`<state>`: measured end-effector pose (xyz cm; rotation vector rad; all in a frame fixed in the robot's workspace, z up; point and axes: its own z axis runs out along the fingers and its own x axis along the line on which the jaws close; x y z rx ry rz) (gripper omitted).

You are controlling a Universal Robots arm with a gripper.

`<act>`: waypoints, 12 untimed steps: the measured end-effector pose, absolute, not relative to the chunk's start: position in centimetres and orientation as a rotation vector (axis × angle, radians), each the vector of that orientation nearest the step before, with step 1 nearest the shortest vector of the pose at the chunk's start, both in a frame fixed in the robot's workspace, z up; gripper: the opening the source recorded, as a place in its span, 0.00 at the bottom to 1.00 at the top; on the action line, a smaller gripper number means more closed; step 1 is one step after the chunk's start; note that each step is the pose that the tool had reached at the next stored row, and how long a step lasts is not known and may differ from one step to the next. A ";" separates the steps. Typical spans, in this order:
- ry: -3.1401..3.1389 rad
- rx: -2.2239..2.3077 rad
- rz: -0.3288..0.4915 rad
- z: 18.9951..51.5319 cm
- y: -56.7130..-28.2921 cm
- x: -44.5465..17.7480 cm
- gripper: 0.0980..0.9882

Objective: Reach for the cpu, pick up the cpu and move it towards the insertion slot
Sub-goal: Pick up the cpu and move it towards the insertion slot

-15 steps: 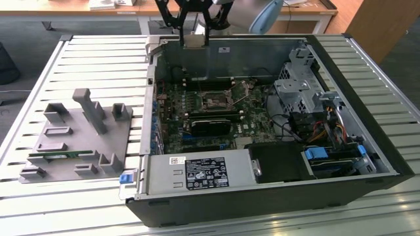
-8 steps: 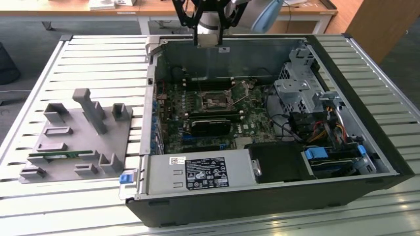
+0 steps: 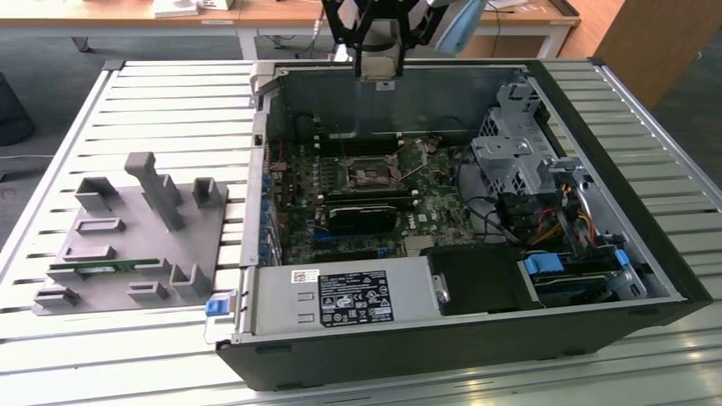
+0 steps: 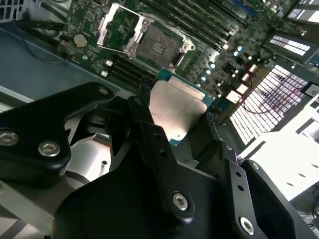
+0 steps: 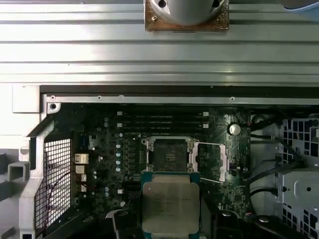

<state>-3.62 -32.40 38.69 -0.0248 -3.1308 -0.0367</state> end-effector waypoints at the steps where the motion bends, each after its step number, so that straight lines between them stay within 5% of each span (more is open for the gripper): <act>1: -3.131 -0.025 -0.037 38.7 -32.4 -3.3 0.50; 12: -3.133 -0.026 -0.037 38.7 -32.3 -2.0 0.50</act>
